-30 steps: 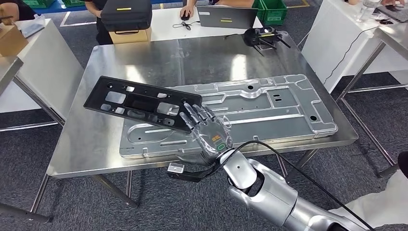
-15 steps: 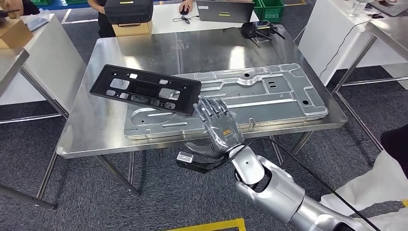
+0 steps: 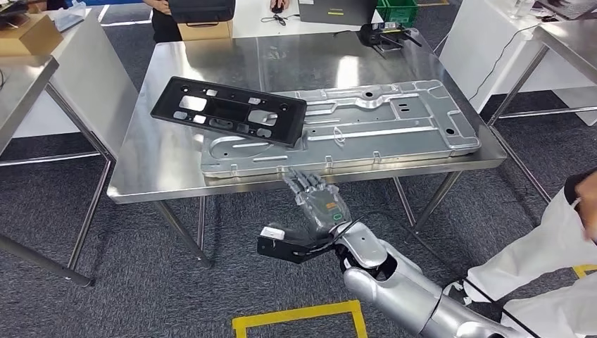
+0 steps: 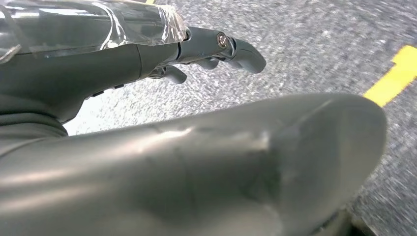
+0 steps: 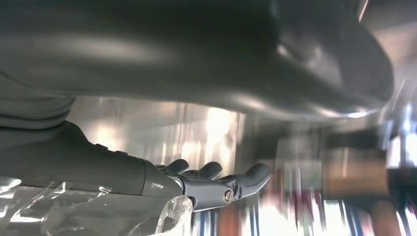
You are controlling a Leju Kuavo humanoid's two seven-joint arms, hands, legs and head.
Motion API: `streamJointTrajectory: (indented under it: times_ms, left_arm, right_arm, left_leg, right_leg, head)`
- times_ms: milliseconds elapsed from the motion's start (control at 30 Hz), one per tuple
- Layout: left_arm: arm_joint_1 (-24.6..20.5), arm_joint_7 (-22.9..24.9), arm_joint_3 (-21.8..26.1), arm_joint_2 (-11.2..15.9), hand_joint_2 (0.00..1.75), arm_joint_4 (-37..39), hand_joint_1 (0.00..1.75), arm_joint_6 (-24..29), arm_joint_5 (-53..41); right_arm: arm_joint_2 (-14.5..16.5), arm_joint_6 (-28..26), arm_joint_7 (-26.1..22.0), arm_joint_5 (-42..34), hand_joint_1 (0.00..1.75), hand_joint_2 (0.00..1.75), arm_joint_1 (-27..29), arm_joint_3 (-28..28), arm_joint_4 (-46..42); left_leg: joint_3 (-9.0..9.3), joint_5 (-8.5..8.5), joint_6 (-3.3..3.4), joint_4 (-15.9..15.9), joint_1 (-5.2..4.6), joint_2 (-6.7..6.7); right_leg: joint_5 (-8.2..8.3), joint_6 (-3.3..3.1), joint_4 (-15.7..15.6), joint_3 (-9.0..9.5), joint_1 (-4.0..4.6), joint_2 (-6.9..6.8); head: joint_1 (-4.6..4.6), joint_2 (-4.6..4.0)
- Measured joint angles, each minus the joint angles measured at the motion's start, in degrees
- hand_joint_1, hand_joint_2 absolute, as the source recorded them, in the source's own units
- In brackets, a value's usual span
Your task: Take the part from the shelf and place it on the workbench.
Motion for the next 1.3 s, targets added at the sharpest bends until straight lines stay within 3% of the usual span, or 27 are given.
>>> streamJointTrajectory:
  times_ms: [33, 100, 167, 200, 233, 333, 367, 433, 500, 567, 633, 667, 700, 733, 833, 900, 967, 1033, 1067, 1133, 1167, 1200, 1233, 1300]
  left_arm:
    - [0.0, -0.2, 0.2, 0.0, 0.00, 0.0, 0.00, 0.2, 0.1]
    - [0.1, -0.4, 0.6, -0.1, 0.00, 0.0, 0.00, 0.7, 0.3]
    - [0.4, -0.5, 1.2, -0.3, 0.00, 0.0, 0.00, 1.4, 0.6]
    - [0.6, -0.5, 1.4, -0.4, 0.00, 0.0, 0.00, 1.8, 0.7]
    - [0.9, -0.4, 1.5, -0.5, 0.00, 0.0, 0.00, 2.2, 0.8]
    - [2.2, -0.4, 2.0, -0.7, 0.00, 0.0, 0.00, 3.3, 1.2]
    - [2.6, -0.5, 2.2, -0.7, 0.00, 0.0, 0.00, 3.6, 1.3]
    - [3.3, -0.6, 2.6, -0.7, 0.00, 0.0, 0.00, 3.8, 1.6]
    - [3.7, -0.7, 2.8, -0.7, 0.00, 0.0, 0.00, 4.1, 2.0]
    - [3.9, -0.8, 3.0, -0.7, 0.00, 0.0, 0.00, 4.5, 2.1]
    - [4.0, -0.7, 3.0, -0.7, 0.00, 0.0, 0.00, 4.7, 2.0]
    - [4.1, -0.6, 3.0, -0.7, 0.00, 0.0, 0.00, 4.7, 2.0]
    - [4.1, -0.5, 3.0, -0.7, 0.00, 0.0, 0.00, 4.7, 1.8]
    - [4.2, -0.4, 3.0, -0.7, 0.00, 0.0, 0.00, 4.7, 1.7]
    - [4.2, -0.5, 3.0, -0.7, 0.00, 0.0, 0.00, 4.7, 1.3]
    - [4.1, -0.7, 3.0, -0.7, 0.00, 0.0, 0.00, 4.7, 1.1]
    - [4.1, -0.8, 3.0, -0.8, 0.00, 0.0, 0.00, 4.7, 1.1]
    - [4.0, -0.8, 3.0, -0.8, 0.00, 0.0, 0.00, 4.8, 1.1]
    - [4.1, -0.8, 3.0, -0.8, 0.00, 0.0, 0.00, 4.9, 1.1]
    - [4.2, -0.8, 3.0, -0.8, 0.00, 0.0, 0.00, 5.0, 1.1]
    - [4.2, -0.8, 3.0, -0.8, 0.00, 0.0, 0.00, 5.0, 1.1]
    - [4.3, -0.8, 3.0, -0.8, 0.00, 0.0, 0.00, 5.0, 1.1]
    - [4.3, -0.8, 3.0, -0.8, 0.00, 0.0, 0.00, 5.0, 1.2]
    - [4.2, -0.9, 3.0, -0.8, 0.00, 0.0, 0.00, 5.0, 1.3]
  right_arm:
    - [0.3, -0.1, -1.6, -4.7, 0.00, 0.87, 1.3, -0.2, 1.9]
    - [1.2, -0.7, -3.4, -12.1, 0.00, 1.75, 4.1, -0.6, 7.6]
    - [2.1, -1.1, -3.0, -18.8, 0.00, 1.75, 7.5, -1.3, 15.4]
    - [2.5, -1.4, -2.3, -22.3, 0.00, 1.75, 9.7, -2.0, 19.6]
    - [2.8, -1.5, -1.8, -25.8, 0.00, 1.75, 12.1, -2.9, 23.9]
    - [3.3, 0.6, -0.8, -36.7, 0.00, 1.75, 19.6, -6.9, 34.9]
    - [3.5, 1.8, -0.5, -40.0, 0.00, 1.75, 21.8, -8.6, 38.0]
    - [3.9, 3.1, 1.5, -44.5, 0.00, 1.75, 25.1, -11.7, 43.2]
    - [4.5, 2.9, 5.0, -47.5, 0.00, 0.87, 27.1, -14.4, 47.3]
    - [5.2, 1.8, 7.9, -49.6, 0.00, 0.00, 27.8, -17.1, 50.7]
    - [5.9, 0.8, 9.0, -50.8, 0.00, 0.00, 28.0, -19.5, 53.5]
    - [6.2, 0.3, 8.9, -51.2, 0.00, 0.00, 28.1, -20.6, 54.7]
    - [6.5, -0.2, 8.5, -51.6, 0.00, 0.00, 28.2, -21.5, 55.7]
    - [6.9, -0.6, 7.9, -51.9, 0.00, 0.00, 28.2, -22.4, 56.7]
    - [8.1, -1.3, 6.2, -52.3, 0.00, 0.00, 28.2, -24.8, 58.8]
    - [8.7, -1.5, 5.5, -52.3, 0.00, 0.00, 28.2, -26.0, 59.9]
    - [9.1, -1.6, 5.3, -52.2, 0.00, 0.00, 28.3, -26.9, 60.8]
    - [9.3, -1.6, 5.3, -52.2, 0.00, 0.00, 28.4, -27.7, 61.7]
    - [9.4, -1.6, 5.3, -52.1, 0.00, 0.00, 28.4, -28.0, 62.0]
    - [9.6, -1.6, 5.3, -52.1, 0.00, 0.00, 28.3, -28.5, 62.5]
    - [9.7, -1.6, 5.3, -52.1, 0.00, 0.00, 28.3, -28.7, 62.7]
    - [9.7, -1.6, 5.2, -52.1, 0.00, 0.00, 28.3, -29.0, 63.0]
    - [9.7, -1.7, 5.3, -52.1, 0.00, 0.00, 28.4, -29.3, 63.2]
    - [9.7, -1.9, 5.4, -52.1, 0.00, 0.00, 28.3, -29.6, 63.6]
  left_leg:
    - [-0.27, 0.47, 0.65, -0.1, 0.01, 0.00]
    - [-1.13, 1.32, 1.57, -0.1, -0.25, -0.01]
    - [-1.97, 1.96, 2.01, -0.1, -0.67, -0.15]
    - [-2.25, 2.17, 2.09, 0.0, -0.88, -0.35]
    - [-2.39, 2.30, 2.13, 0.0, -1.05, -0.61]
    - [-2.58, 2.33, 1.98, 0.3, -1.66, -1.10]
    - [-2.69, 2.30, 1.85, 0.4, -1.82, -1.03]
    - [-2.83, 2.29, 1.48, 0.6, -1.90, -0.76]
    - [-3.13, 1.45, 0.83, 1.4, -1.73, -0.53]
    - [-5.09, -1.85, -0.03, 6.3, -1.33, -0.42]
    - [-8.44, -6.01, -0.70, 14.4, -0.84, -0.40]
    - [-9.54, -7.08, -0.92, 17.3, -0.62, -0.39]
    - [-9.62, -7.05, -1.05, 18.1, -0.42, -0.39]
    - [-8.47, -5.96, -1.12, 16.5, -0.25, -0.42]
    - [-1.52, -1.18, -0.89, 4.1, -0.01, -2.05]
    - [0.34, -0.26, -0.46, 0.3, -0.25, -2.88]
    - [0.16, 0.09, 0.19, 0.2, -0.53, -2.08]
    - [-0.07, 0.67, 1.14, 0.0, -0.48, -1.10]
    - [-0.26, 0.94, 1.61, -0.1, -0.43, -0.54]
    - [-0.70, 1.19, 2.12, -0.1, -0.63, 0.65]
    - [-0.88, 1.27, 2.21, -0.1, -0.74, 1.24]
    - [-1.01, 1.32, 2.25, 0.0, -0.83, 1.84]
    - [-1.04, 1.34, 2.24, 0.0, -0.89, 2.39]
    - [-0.93, 1.30, 2.12, 0.1, -1.00, 3.44]
  right_leg:
    - [-1.62, 0.08, 2.0, -0.78, -0.06, 0.03]
    - [-6.69, 0.05, 9.7, -3.66, 0.06, 0.12]
    - [-9.92, -0.01, 16.3, -5.47, 0.29, 0.19]
    - [-9.94, -0.16, 16.5, -4.80, 0.40, 0.21]
    - [-9.03, -0.43, 14.4, -2.90, 0.52, 0.21]
    - [-5.94, -1.84, 2.7, 4.74, 1.26, -0.11]
    - [-5.68, -2.19, 0.7, 5.88, 1.46, -0.21]
    - [-5.57, -2.53, -0.2, 6.06, 1.58, -0.16]
    - [-5.23, -3.04, -0.4, 5.98, 1.34, -0.02]
    - [-4.89, -3.52, -0.6, 5.82, 1.06, 0.06]
    - [-4.67, -3.62, -0.6, 5.54, 1.02, 0.28]
    - [-4.54, -3.57, -0.6, 5.39, 1.00, 0.46]
    - [-4.39, -3.45, -0.6, 5.26, 0.96, 0.68]
    - [-4.23, -3.29, -0.6, 5.15, 0.91, 1.01]
    - [-3.69, -2.57, -0.6, 4.86, 0.87, 2.36]
    - [-3.24, -1.91, -0.5, 4.55, 0.92, 3.23]
    - [-2.84, -1.20, -0.6, 4.22, 0.79, 3.92]
    - [-4.26, -0.79, 1.3, 3.20, 0.65, 3.08]
    - [-6.10, -0.66, 4.0, 1.99, 0.61, 2.28]
    - [-10.68, -0.37, 12.2, -1.44, 0.61, 1.10]
    - [-12.08, -0.22, 15.6, -2.73, 0.60, 0.97]
    - [-12.43, -0.14, 17.2, -3.09, 0.62, 0.90]
    - [-11.61, -0.14, 16.2, -2.13, 0.63, 0.73]
    - [-8.18, -0.37, 8.6, 2.60, 0.69, -0.91]
  head:
    - [0.02, 0.00]
    - [0.09, 0.00]
    - [0.11, 0.00]
    - [0.11, 0.00]
    - [0.11, 0.00]
    - [0.14, 0.00]
    - [0.14, 0.00]
    - [0.14, 0.00]
    - [0.14, 0.00]
    - [0.07, 0.00]
    - [0.01, 0.00]
    - [0.00, 0.00]
    - [-0.01, 0.00]
    - [-0.02, 0.00]
    - [-0.02, 0.00]
    - [-0.01, 0.00]
    - [0.00, 0.00]
    - [0.04, 0.00]
    - [0.08, 0.00]
    - [0.14, 0.00]
    - [0.14, 0.00]
    - [0.14, 0.00]
    - [0.14, 0.00]
    - [0.14, 0.00]
